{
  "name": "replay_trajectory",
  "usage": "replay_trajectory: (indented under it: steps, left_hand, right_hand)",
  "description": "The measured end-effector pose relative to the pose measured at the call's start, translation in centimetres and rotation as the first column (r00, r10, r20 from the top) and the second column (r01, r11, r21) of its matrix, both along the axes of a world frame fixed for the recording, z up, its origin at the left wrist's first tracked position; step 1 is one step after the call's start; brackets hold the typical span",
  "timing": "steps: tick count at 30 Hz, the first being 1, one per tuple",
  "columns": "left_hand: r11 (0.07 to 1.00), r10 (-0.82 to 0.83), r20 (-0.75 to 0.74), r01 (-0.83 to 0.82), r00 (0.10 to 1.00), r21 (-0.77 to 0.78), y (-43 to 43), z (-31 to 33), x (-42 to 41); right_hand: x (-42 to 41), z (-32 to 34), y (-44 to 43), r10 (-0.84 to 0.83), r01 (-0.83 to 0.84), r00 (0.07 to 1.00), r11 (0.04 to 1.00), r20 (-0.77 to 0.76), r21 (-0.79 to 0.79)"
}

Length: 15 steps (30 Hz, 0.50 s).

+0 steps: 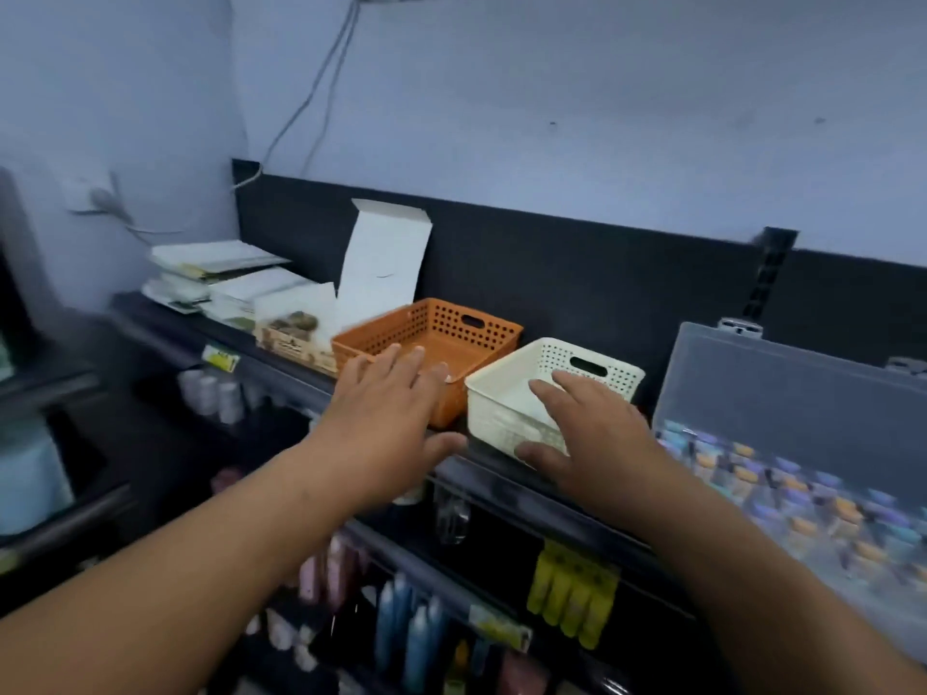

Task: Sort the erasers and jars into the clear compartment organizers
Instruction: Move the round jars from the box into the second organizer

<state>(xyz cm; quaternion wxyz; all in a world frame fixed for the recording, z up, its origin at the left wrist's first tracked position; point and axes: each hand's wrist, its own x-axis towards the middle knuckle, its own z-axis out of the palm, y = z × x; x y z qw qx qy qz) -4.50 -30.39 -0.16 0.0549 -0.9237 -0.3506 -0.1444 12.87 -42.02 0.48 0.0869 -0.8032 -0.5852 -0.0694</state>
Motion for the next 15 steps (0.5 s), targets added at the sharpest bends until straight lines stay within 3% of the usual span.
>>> replay_trajectory:
  steps: [7,15]
  left_hand:
    - [0.994,0.096,0.013,-0.095,0.995,-0.052,8.3,0.2,-9.0]
    - [0.975,0.209,0.017,-0.208,0.978,-0.073,17.1,-0.2,-11.0]
  right_hand:
    - [-6.8,1.0,10.5,0.144,-0.147,0.988,0.987,-0.049,-0.060]
    - [-7.9,2.1,21.6,0.272,-0.276,0.961,0.955,-0.044,-0.114]
